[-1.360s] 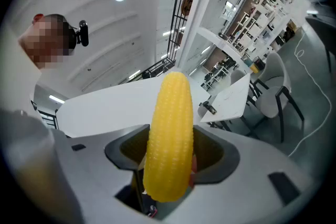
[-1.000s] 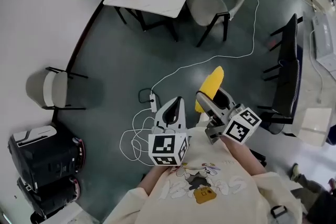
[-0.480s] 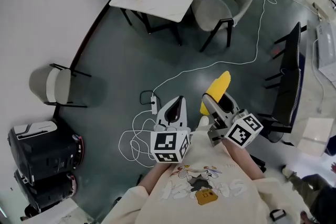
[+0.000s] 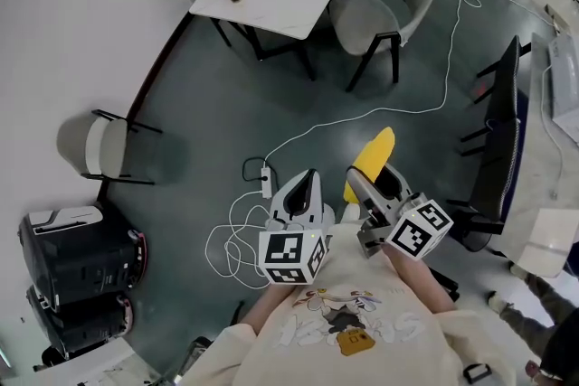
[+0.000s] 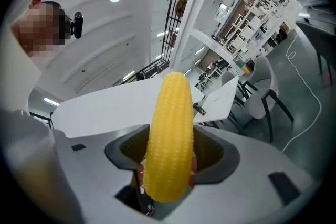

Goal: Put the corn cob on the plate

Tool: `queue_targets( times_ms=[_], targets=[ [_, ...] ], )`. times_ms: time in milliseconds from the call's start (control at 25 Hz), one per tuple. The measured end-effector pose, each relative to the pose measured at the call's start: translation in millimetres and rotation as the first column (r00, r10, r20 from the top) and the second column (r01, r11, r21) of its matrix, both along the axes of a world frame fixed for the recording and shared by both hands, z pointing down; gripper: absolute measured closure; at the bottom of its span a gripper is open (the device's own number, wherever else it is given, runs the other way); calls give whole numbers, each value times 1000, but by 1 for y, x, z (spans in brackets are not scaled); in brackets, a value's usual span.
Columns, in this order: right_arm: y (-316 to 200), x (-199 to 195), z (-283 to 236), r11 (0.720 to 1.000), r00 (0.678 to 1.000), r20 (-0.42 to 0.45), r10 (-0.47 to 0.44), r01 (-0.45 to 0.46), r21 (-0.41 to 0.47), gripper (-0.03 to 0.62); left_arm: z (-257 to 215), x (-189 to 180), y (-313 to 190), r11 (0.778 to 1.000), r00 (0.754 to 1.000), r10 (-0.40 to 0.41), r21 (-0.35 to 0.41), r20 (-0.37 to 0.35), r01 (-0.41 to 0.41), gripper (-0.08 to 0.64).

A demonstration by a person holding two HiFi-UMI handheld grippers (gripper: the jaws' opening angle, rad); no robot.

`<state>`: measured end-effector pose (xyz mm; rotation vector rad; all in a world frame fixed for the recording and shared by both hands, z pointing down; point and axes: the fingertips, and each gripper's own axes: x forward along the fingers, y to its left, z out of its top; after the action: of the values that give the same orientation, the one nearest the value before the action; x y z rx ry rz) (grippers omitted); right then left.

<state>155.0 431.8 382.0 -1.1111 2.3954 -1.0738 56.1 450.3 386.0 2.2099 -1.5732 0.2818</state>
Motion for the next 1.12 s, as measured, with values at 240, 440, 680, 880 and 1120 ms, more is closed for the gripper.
queue_targets(
  times_ms=[240,440,680,880,1120],
  targets=[
    [-7,12,3,1000,1000,20,-7,7,-21,333,-1,10,-6,1000,1000,-9,-15,-27,9,552],
    [-20,19,5,1000,999,44,4,-3,-27,333,2,17,-19,1000,1000,3,-21,-27,-4,552],
    [-48,12,11,1000,1000,28,-2,3,-25,333,15,10,-50,999,999,7,-43,-43,-9,552],
    [-90,-3,14,1000,1000,20,-3,4,-27,333,20,-5,-95,999,998,11,-48,-55,-13,552],
    [-159,-33,8,1000,1000,0,-3,3,-27,333,14,-35,-169,999,997,15,-49,-77,-18,552]
  ],
)
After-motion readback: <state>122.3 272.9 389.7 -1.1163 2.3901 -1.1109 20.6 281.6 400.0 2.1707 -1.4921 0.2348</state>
